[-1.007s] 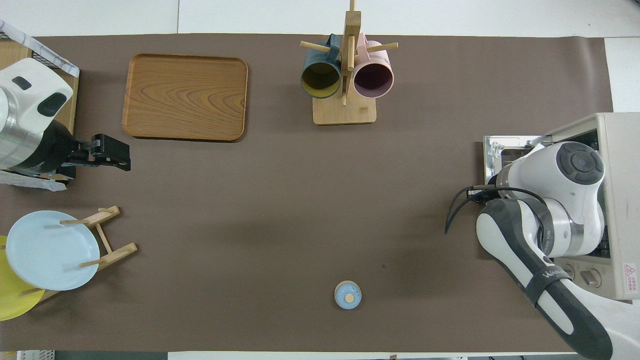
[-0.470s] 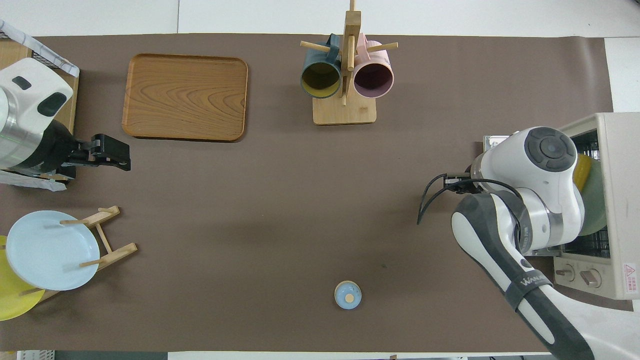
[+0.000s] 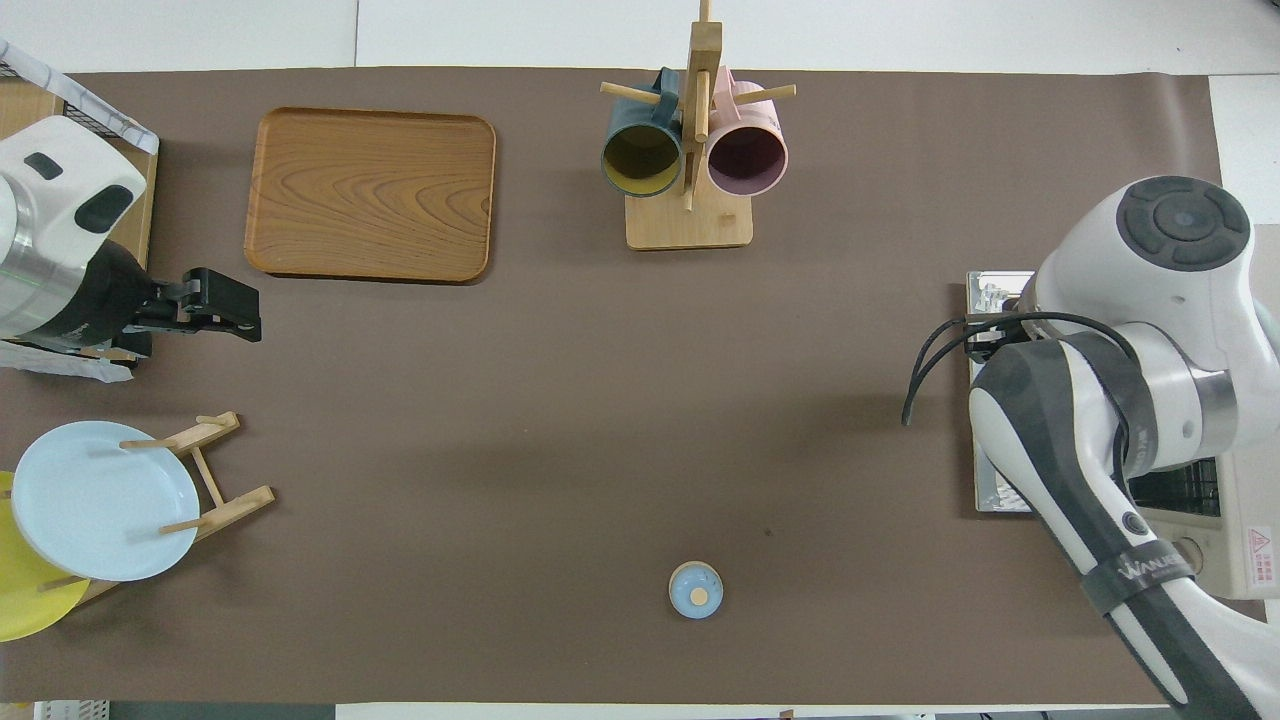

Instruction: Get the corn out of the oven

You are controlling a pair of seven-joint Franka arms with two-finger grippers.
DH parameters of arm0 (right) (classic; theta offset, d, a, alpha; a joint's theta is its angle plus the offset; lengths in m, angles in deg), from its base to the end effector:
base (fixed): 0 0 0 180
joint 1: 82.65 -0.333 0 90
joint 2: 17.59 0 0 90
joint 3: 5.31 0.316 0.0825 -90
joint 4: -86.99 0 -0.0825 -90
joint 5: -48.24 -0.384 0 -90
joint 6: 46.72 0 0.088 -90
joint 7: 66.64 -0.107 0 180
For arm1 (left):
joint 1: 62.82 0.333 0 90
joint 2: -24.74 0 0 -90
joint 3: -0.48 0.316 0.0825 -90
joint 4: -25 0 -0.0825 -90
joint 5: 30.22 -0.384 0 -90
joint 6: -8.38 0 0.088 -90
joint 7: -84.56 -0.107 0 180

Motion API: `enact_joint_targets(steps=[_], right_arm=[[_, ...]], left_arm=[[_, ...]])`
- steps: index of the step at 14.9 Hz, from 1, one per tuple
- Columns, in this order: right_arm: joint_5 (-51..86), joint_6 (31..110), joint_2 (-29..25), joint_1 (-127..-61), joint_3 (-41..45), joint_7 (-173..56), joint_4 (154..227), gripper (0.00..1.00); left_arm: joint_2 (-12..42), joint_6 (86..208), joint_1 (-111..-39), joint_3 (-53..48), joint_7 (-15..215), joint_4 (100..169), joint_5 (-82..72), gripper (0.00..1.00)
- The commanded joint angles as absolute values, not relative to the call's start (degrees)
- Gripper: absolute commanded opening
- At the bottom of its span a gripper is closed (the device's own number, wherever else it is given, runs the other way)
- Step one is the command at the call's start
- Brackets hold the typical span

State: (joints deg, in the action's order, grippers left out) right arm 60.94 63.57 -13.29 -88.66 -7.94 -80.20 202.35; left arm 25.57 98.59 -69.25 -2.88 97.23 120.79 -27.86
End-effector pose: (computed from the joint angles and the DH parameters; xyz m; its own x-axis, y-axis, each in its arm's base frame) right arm 0.5506 0.0175 0.4053 0.9880 -0.0968 -0.1200 -0.0673 -0.9711 0.2289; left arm 0.5377 -0.0975 0.5853 0.9947 0.0510 -0.0896 0.0531 -0.9984 0.0210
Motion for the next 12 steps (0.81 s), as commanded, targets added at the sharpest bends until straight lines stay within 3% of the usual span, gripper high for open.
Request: enact_joint_targets(steps=[1,4,12], right_arm=[[62.1,63.2,-13.7,-85.4,-7.7,-76.1,203.4,0.37],[62.1,63.8,-13.7,-81.1,-7.7,-70.3,203.6,0.36],[62.1,69.6,-14.3,-80.5,-7.6,-70.3,206.8,0.33]], left_arm=[[26.4,98.2,-68.9,-3.1,97.6,121.0,-28.8,1.0],[26.4,98.2,-69.0,-3.1,97.6,121.0,-28.8,1.0],[26.4,98.6,-69.0,-3.1,97.6,120.9,-28.8,1.0]])
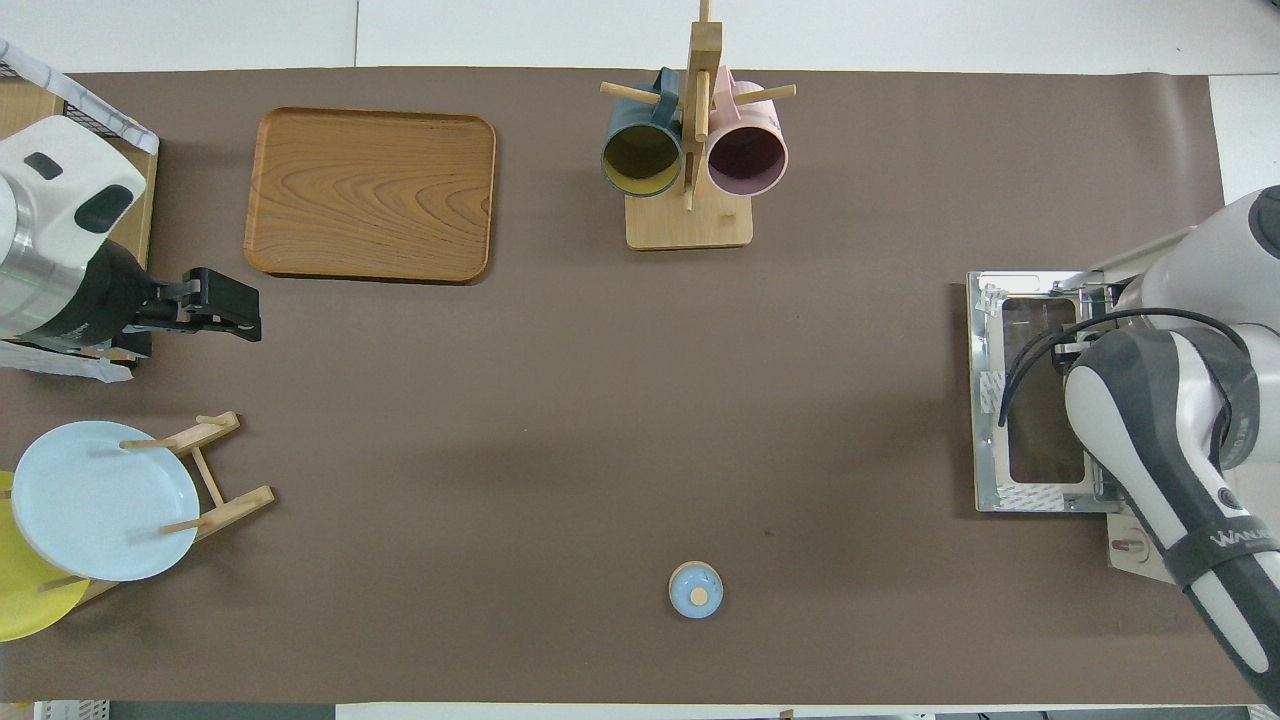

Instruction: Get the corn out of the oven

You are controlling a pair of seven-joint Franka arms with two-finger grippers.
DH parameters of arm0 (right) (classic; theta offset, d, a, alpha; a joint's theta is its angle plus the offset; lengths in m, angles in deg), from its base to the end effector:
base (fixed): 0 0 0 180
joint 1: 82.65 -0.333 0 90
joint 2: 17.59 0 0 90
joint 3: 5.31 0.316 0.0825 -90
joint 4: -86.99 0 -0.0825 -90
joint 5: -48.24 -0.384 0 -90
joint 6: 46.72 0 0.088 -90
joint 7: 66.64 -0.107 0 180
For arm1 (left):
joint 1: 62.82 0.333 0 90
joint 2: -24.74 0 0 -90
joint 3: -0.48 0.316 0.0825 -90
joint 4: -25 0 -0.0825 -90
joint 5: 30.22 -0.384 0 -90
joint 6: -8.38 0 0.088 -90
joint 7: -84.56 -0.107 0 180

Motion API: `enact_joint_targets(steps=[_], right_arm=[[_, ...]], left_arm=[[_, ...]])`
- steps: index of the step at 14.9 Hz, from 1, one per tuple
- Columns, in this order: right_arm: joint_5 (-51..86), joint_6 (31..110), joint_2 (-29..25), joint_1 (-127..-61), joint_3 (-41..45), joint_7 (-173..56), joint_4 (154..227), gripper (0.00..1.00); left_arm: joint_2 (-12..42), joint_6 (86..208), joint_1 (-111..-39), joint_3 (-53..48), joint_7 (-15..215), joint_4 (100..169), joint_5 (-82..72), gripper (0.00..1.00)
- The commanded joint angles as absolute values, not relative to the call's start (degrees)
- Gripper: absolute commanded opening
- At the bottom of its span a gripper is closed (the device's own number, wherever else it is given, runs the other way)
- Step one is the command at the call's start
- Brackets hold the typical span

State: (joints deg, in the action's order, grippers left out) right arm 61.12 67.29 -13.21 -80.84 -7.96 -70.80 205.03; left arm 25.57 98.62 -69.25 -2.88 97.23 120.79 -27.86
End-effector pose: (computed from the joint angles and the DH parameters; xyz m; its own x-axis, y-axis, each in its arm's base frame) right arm 0.5443 -0.0560 0.3882 0.9884 -0.0577 -0.1408 -0.0283 -0.9789 0.2024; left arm 0.5378 -0.0975 0.5853 0.9947 0.0510 -0.0891 0.0531 -0.9984 0.0211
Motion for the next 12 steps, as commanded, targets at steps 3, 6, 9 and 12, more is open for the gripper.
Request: enact_joint_targets(steps=[3,6,9,12], right_arm=[[62.0,70.4,-14.2,-80.5,-7.6,-70.2,207.1,0.33],[61.9,72.4,-14.5,-80.5,-7.6,-70.2,208.7,0.33],[61.9,73.8,-15.2,-79.7,-7.6,-70.2,210.6,0.32],[61.9,74.6,-15.5,-79.4,-7.6,-69.1,211.4,0.24]], left_arm=[[26.4,98.6,-69.0,-3.1,97.5,120.9,-28.8,1.0],[26.4,98.6,-69.2,-3.1,97.6,120.9,-28.8,1.0],[26.4,98.6,-69.0,-3.1,97.6,120.9,-28.8,1.0],[26.3,98.6,-69.0,-3.1,97.7,120.6,-28.8,1.0]])
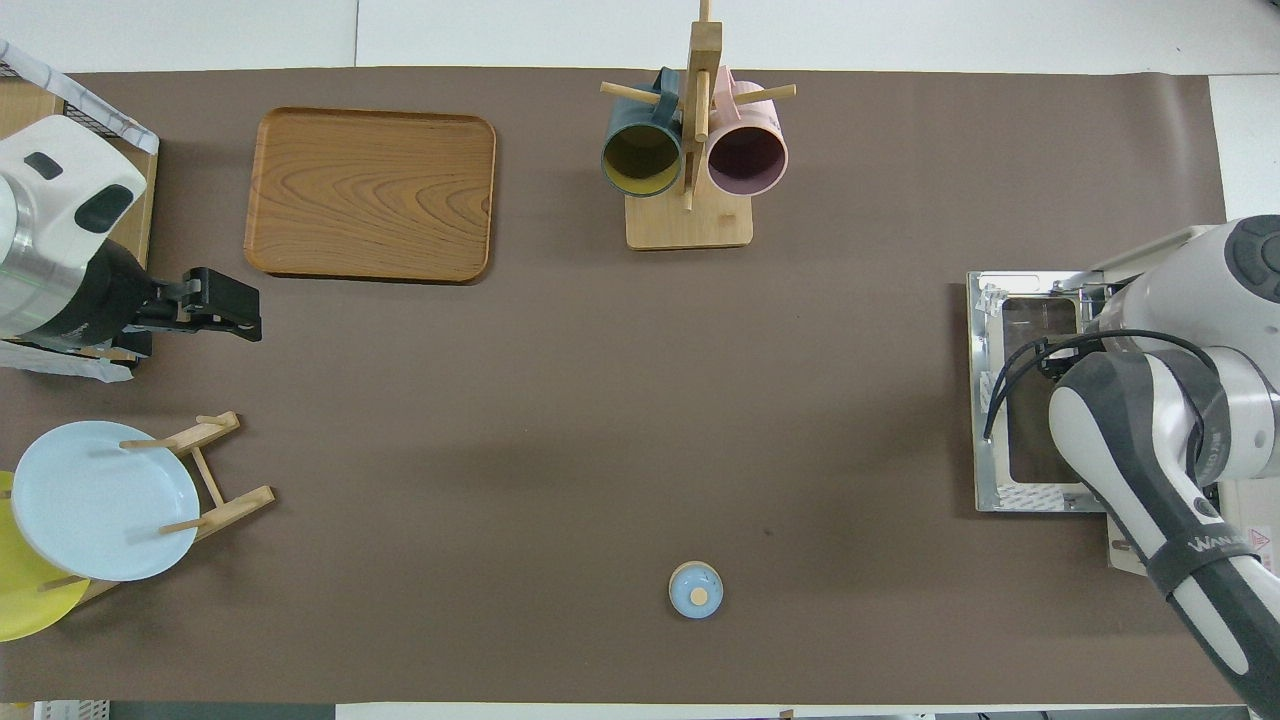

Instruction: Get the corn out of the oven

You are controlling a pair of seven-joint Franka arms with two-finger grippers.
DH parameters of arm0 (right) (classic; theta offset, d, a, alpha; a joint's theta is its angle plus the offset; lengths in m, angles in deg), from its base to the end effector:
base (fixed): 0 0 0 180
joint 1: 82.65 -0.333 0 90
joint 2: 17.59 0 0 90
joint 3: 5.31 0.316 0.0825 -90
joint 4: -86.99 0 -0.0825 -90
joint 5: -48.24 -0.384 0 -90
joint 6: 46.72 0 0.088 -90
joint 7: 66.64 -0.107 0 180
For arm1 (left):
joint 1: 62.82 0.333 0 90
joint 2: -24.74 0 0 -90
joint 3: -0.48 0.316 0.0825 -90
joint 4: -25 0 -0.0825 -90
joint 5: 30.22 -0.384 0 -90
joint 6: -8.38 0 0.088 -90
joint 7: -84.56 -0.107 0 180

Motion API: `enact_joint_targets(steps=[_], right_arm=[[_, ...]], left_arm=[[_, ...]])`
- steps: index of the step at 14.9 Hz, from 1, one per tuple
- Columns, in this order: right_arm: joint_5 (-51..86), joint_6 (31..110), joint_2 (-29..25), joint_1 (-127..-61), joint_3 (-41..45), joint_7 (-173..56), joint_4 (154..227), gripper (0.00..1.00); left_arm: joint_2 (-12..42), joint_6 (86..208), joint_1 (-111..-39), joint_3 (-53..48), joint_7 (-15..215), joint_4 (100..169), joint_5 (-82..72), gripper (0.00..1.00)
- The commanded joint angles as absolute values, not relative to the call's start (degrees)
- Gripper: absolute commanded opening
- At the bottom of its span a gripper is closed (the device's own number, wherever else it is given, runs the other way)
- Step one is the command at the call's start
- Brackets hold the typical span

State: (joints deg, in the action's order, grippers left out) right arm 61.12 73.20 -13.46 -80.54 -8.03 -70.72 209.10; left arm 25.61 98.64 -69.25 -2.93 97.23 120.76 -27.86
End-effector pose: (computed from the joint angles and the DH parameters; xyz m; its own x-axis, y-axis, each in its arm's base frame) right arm 0.5371 -0.0561 0.3668 0.9933 -0.0425 -0.1072 -0.0213 -0.9813 0.1912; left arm 0.5376 -0.0979 0.5860 0.9949 0.0501 -0.0876 0.0522 -0.9984 0.0214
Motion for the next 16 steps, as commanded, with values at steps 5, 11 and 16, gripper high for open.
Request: enact_joint_targets(steps=[5,11,16], right_arm=[[61.9,74.7,-16.0,-79.2,-7.5,-69.0,212.8,0.05],[61.8,71.6,-15.7,-81.1,-5.2,-68.7,210.3,0.0],[60.5,59.4,-13.2,-90.0,-4.7,-70.9,200.1,0.0]], left_arm=[[26.3,99.4,-69.1,-3.2,97.6,120.5,-28.8,1.0],[26.3,99.4,-69.1,-3.2,97.6,120.6,-28.8,1.0],[26.3,99.4,-69.1,-3.2,97.5,120.6,-28.8,1.0]])
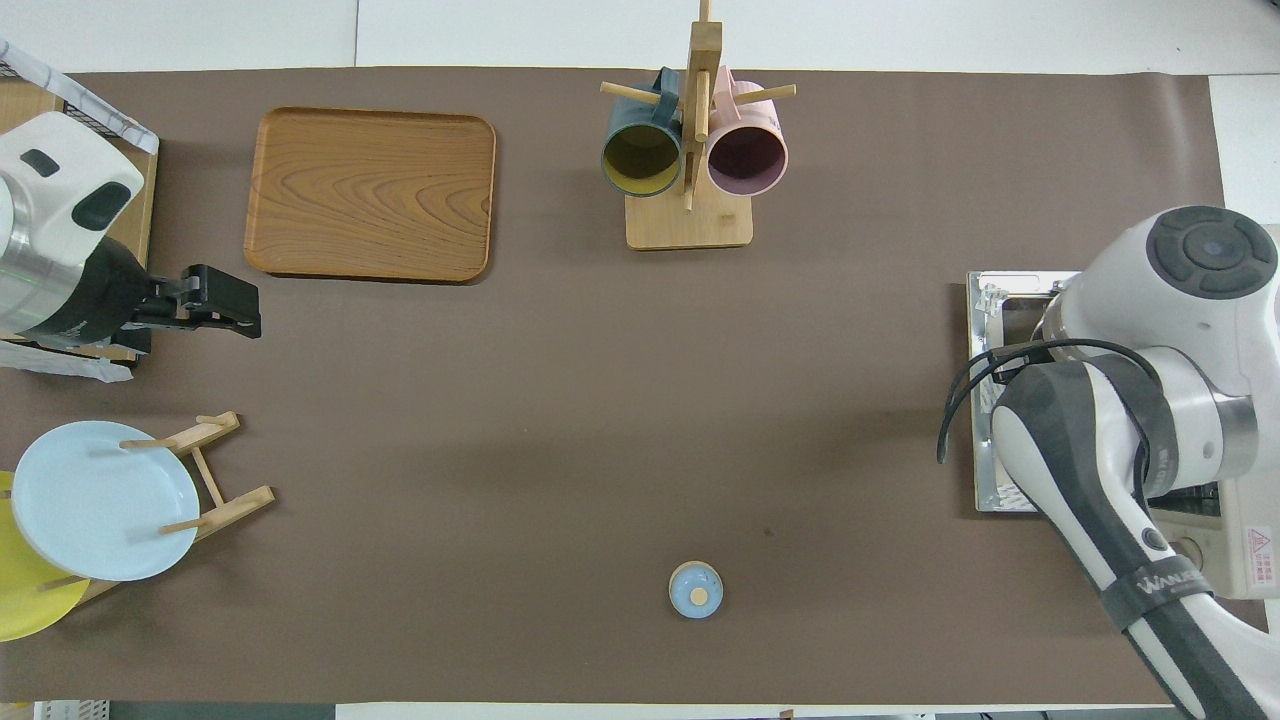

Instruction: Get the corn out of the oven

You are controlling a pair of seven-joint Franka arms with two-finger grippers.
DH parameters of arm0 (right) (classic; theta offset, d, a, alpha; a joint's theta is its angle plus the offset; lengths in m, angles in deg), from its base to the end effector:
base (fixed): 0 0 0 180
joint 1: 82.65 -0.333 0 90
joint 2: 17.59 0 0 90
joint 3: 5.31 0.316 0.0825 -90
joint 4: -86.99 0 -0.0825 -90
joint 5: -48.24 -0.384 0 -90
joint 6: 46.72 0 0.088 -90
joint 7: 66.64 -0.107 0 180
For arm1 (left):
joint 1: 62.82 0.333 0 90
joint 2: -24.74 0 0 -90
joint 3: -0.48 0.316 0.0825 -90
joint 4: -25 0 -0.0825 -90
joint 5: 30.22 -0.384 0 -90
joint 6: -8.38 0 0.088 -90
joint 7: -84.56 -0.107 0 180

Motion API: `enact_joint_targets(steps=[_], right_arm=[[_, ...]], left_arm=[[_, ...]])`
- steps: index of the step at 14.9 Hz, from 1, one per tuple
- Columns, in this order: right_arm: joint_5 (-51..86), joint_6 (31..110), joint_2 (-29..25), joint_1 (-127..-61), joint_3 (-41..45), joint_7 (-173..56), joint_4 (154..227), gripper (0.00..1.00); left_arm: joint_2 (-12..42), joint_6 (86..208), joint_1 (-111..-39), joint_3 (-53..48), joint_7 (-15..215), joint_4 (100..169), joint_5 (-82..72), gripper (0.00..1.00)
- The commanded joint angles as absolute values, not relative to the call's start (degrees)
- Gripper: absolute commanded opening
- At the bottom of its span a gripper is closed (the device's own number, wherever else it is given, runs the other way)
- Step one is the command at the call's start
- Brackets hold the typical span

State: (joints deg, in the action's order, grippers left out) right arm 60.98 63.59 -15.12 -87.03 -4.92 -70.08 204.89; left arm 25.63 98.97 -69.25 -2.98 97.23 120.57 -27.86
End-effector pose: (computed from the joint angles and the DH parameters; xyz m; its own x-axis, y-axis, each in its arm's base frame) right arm 0.5373 0.0294 0.4029 0.9803 0.0998 -0.1703 0.1336 -0.9705 0.2006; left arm 0.5383 -0.0985 0.5882 0.9957 0.0494 -0.0784 0.0513 -0.9984 0.0235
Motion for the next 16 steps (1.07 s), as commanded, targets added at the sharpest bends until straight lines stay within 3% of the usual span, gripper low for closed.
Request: enact_joint_targets(steps=[1,6,11,14,16], right_arm=[[58.5,58.0,-12.7,-92.0,-4.7,-73.5,198.5,0.0],[56.4,58.0,-9.8,-106.6,-4.6,-91.4,194.8,0.0],[55.9,52.3,11.5,-119.1,-4.6,-108.4,170.3,0.0],[53.0,56.4,12.3,-120.4,-2.1,-110.3,170.0,0.0],[51.8,61.6,11.9,-120.6,-1.7,-110.8,174.9,0.0]], left_arm=[[26.3,99.4,-68.9,-3.2,97.2,120.6,-28.7,1.0],[26.2,101.4,-67.7,-2.9,96.9,120.8,-28.8,1.0],[26.2,102.7,-67.7,-2.9,97.0,120.8,-28.8,1.0],[26.1,102.8,-67.7,-2.9,97.0,120.8,-28.8,1.0],[26.1,103.5,-67.6,-2.9,97.1,120.8,-28.7,1.0]])
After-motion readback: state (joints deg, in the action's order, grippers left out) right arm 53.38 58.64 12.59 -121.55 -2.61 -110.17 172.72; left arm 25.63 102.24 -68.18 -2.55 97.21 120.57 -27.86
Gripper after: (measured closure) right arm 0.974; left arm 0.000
